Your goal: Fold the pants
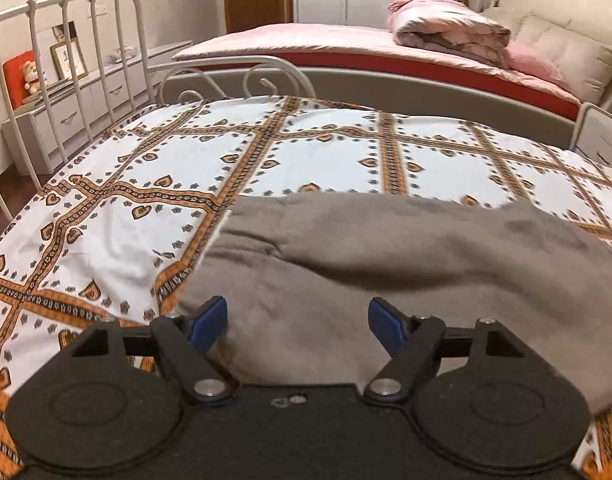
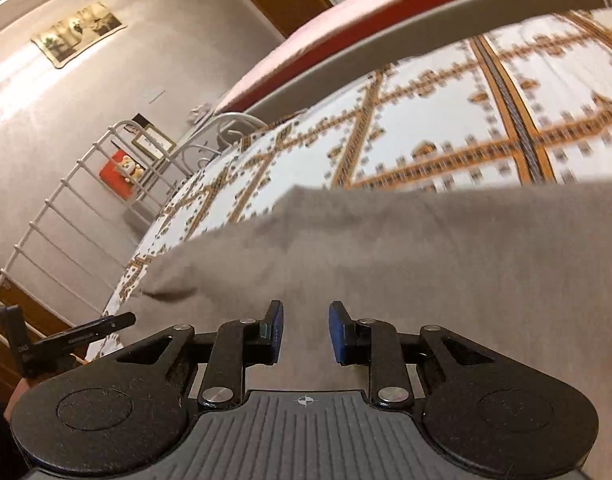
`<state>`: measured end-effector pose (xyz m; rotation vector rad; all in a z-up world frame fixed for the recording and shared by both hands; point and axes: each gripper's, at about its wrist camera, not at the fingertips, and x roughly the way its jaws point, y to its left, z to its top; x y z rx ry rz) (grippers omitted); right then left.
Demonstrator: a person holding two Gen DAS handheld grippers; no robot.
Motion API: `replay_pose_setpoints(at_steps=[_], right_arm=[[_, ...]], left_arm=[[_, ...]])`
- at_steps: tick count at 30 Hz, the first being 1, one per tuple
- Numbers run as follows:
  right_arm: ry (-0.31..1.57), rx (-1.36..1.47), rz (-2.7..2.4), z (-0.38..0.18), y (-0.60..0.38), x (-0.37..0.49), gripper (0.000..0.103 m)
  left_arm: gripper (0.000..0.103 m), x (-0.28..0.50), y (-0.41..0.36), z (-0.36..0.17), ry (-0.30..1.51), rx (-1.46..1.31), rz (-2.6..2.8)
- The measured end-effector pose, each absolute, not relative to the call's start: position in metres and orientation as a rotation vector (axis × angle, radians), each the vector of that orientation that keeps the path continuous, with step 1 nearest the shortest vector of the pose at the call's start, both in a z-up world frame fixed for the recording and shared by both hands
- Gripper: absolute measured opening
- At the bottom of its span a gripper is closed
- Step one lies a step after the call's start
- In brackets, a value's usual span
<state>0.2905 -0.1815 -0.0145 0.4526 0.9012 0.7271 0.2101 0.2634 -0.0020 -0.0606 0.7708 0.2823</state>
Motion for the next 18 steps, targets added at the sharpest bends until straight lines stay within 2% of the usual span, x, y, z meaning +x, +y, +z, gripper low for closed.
replay_pose_setpoints(at_steps=[2,4,5,6,10,18], right_arm=[[0.886,0.433,0.740,-0.011,-0.173,0.305,0.026],[0.873,0.406,0.749,-0.008,-0.163,0.321,0.039],[0.863,0.393,0.755,-0.006,-0.158,0.330,0.053],[0.853,0.379,0.762,-0.006,-0.153,0.338,0.055],[0.852,0.325,0.791,-0.009,-0.128,0.374,0.055],[0.857,0.141,0.859,-0.029,-0.077,0.425,0.055]], left_arm=[[0.069,0.220,0.272,-0.004,0.769,-0.073,0.285],[0.069,0.232,0.280,-0.005,0.764,-0.090,0.284],[0.068,0.239,0.285,-0.006,0.763,-0.102,0.280],[0.067,0.246,0.288,-0.007,0.765,-0.108,0.278],[0.063,0.269,0.301,-0.014,0.775,-0.128,0.285],[0.066,0.291,0.320,-0.024,0.787,-0.177,0.270]])
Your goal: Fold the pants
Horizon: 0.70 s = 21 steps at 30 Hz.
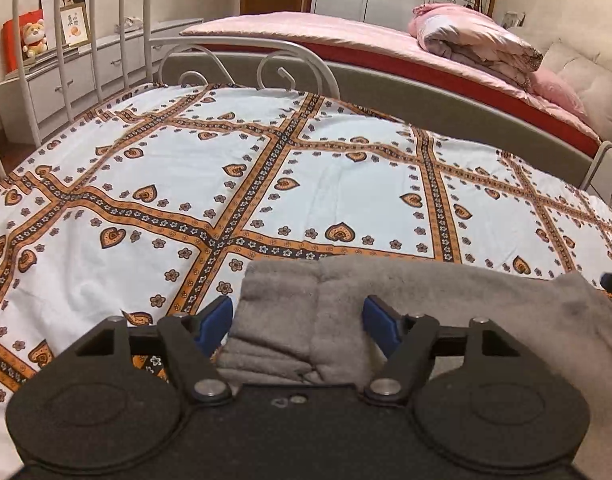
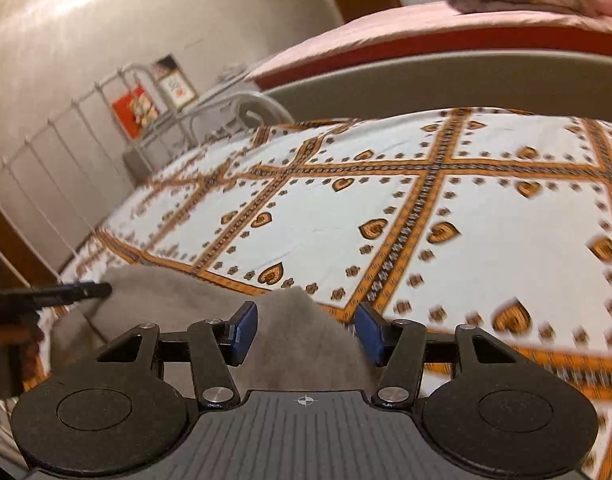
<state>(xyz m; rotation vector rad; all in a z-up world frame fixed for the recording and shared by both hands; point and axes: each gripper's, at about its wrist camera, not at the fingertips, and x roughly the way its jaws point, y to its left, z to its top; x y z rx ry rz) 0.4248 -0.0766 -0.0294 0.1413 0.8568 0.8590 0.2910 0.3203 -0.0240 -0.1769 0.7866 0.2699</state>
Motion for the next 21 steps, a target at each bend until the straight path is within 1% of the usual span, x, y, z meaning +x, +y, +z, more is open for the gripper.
replay_pose_setpoints(at_steps=[5,6,7,8,10,12,14,17,21], right_arm=[[0.952,-0.008,0.982,-0.044,-0.047,0.438,0.055],[0.951,-0.040,0.997,-0.044,-0.044,0.436,0.041],[0.948,-0.067,1.015,-0.043,-0.041,0.433,0.029],[0.950,-0.097,1.020,-0.043,-0.038,0.430,0.021],[0.925,-0.152,1.002,-0.041,-0.033,0.423,0.015],[0.886,-0.211,0.949,-0.040,-0.028,0.419,0.008],[0.881,-0.270,0.883,-0.051,-0.021,0.417,0.008],[0.844,-0.285,0.827,-0.053,-0.018,0.409,0.008],[0.772,-0.151,0.788,-0.026,-0.047,0.397,0.008]], left_arm=[[0.071,0.293,0.322,-0.034,0.813,-0.182,0.250],[0.072,0.293,0.323,-0.035,0.813,-0.187,0.248],[0.072,0.292,0.324,-0.035,0.808,-0.193,0.248],[0.072,0.292,0.324,-0.034,0.801,-0.192,0.249],[0.071,0.292,0.322,-0.033,0.784,-0.172,0.260],[0.075,0.297,0.319,-0.038,0.799,-0.145,0.270],[0.079,0.301,0.321,-0.046,0.807,-0.146,0.280],[0.079,0.299,0.325,-0.043,0.796,-0.181,0.287],[0.063,0.285,0.316,-0.020,0.750,-0.172,0.294]])
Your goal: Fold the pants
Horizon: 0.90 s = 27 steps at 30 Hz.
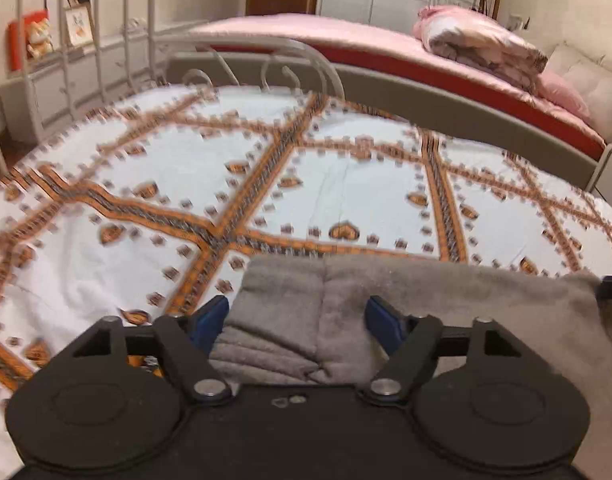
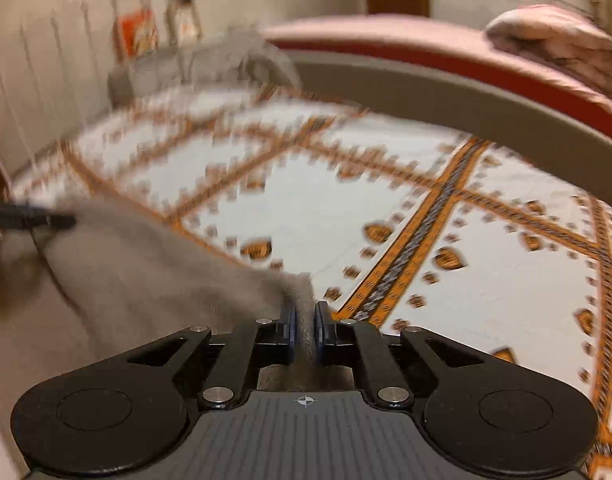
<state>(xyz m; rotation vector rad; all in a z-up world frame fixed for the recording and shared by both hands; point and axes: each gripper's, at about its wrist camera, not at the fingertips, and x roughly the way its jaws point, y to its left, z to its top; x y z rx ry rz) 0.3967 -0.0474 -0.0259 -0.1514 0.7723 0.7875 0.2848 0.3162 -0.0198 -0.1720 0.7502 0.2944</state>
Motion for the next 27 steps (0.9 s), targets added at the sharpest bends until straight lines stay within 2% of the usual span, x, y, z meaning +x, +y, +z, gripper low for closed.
replay_pose_setpoints(at_steps=[4,7,9,13,17,20,27], right_arm=[[0.762,-0.086,0.758,-0.019,-0.093,0.374,0.008],[0.860,-0.126,0.665,-0.048,-0.113,0.370,0.008],[0.850,-0.014,0.651,-0.050,-0.137,0.372,0.008],[0.761,0.041,0.557,-0.017,-0.188,0.353,0.009],[0.822,-0.035,0.498,-0.024,-0.233,0.342,0.010],[0.912,0.010,0.402,-0.048,-0.275,0.348,0.009],[0.866,0.273,0.152,-0.035,-0.387,0.338,0.010]], left_arm=[[0.065,0.267,0.297,-0.001,0.702,-0.117,0.265],[0.070,0.274,0.287,-0.014,0.748,-0.046,0.280],[0.071,0.276,0.291,-0.026,0.779,-0.024,0.298],[0.064,0.256,0.290,-0.001,0.681,-0.044,0.349],[0.072,0.249,0.267,0.021,0.597,-0.015,0.332],[0.073,0.253,0.244,0.011,0.638,0.011,0.268],[0.074,0.244,0.229,-0.003,0.695,-0.052,0.197]])
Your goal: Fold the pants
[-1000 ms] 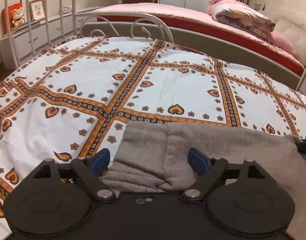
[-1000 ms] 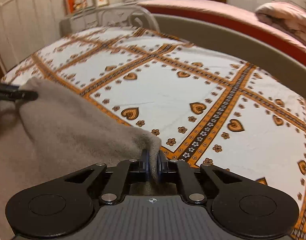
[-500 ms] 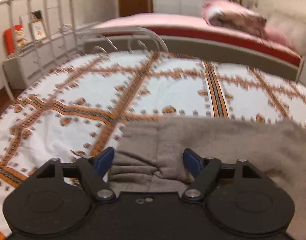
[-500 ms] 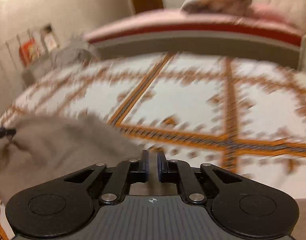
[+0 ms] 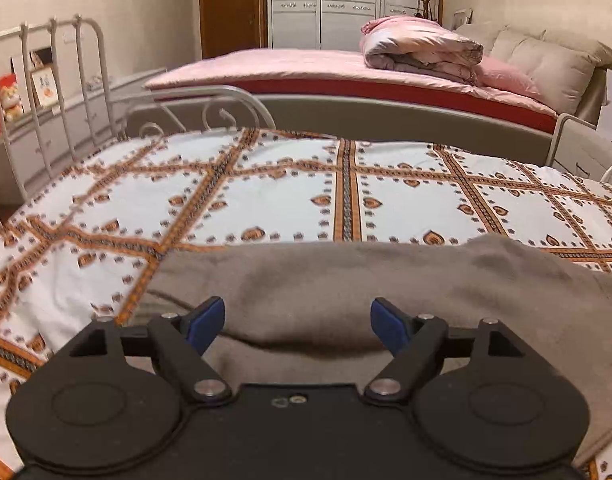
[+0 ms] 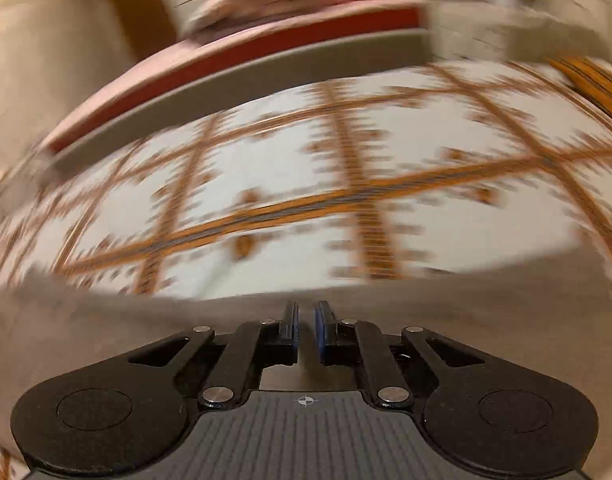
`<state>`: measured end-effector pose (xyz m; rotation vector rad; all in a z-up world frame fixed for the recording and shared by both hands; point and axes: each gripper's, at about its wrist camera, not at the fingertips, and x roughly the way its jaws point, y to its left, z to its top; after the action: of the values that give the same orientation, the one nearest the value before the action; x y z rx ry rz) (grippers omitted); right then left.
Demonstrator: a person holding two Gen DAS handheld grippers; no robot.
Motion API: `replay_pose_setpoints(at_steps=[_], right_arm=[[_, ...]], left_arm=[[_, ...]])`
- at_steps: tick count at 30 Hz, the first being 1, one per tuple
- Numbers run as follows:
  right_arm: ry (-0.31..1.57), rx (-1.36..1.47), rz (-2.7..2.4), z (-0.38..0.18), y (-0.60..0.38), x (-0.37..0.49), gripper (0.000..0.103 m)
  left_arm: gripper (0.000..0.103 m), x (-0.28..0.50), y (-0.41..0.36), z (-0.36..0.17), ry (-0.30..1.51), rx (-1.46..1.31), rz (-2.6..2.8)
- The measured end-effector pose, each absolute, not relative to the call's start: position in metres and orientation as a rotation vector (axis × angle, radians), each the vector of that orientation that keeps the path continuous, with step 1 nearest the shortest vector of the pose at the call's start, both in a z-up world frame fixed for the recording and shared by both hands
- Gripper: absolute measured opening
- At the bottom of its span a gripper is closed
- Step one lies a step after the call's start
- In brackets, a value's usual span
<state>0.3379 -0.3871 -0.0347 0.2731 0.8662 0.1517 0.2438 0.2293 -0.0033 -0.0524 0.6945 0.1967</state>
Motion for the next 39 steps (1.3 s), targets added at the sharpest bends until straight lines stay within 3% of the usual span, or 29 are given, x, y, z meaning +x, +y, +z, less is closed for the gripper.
replay_pose_setpoints(at_steps=[2,4,5,6,10,12,14,20,22,25,39], right_arm=[[0.823,0.390,0.120,-0.023,-0.425,0.318,0.013],[0.778,0.479,0.096,-0.012,-0.460,0.291,0.045],[0.757,0.516,0.065,-0.009,-0.477,0.276,0.080],[0.745,0.554,0.045,-0.007,-0.491,0.267,0.088],[0.723,0.763,-0.020,-0.009,-0.547,0.236,0.084],[0.741,0.847,-0.049,-0.016,-0.565,0.220,0.069],[0.761,0.916,-0.066,-0.027,-0.576,0.215,0.062],[0.792,1.048,-0.073,-0.047,-0.589,0.218,0.057],[0.786,1.106,-0.059,-0.053,-0.592,0.217,0.046],[0.796,1.121,-0.089,-0.060,-0.592,0.221,0.041],[0.806,1.221,-0.100,-0.068,-0.595,0.211,0.040]], left_arm=[[0.076,0.243,0.233,-0.011,0.739,-0.090,0.160],[0.078,0.245,0.238,-0.022,0.786,-0.128,0.136],[0.079,0.245,0.239,-0.027,0.808,-0.136,0.126],[0.079,0.244,0.240,-0.030,0.820,-0.137,0.124],[0.079,0.241,0.241,-0.035,0.826,-0.143,0.116],[0.080,0.241,0.238,-0.035,0.829,-0.142,0.124],[0.081,0.243,0.235,-0.036,0.836,-0.145,0.134],[0.083,0.247,0.228,-0.037,0.857,-0.138,0.147],[0.083,0.247,0.226,-0.038,0.860,-0.131,0.150],[0.083,0.245,0.224,-0.038,0.866,-0.111,0.146],[0.085,0.245,0.220,-0.039,0.878,-0.080,0.138]])
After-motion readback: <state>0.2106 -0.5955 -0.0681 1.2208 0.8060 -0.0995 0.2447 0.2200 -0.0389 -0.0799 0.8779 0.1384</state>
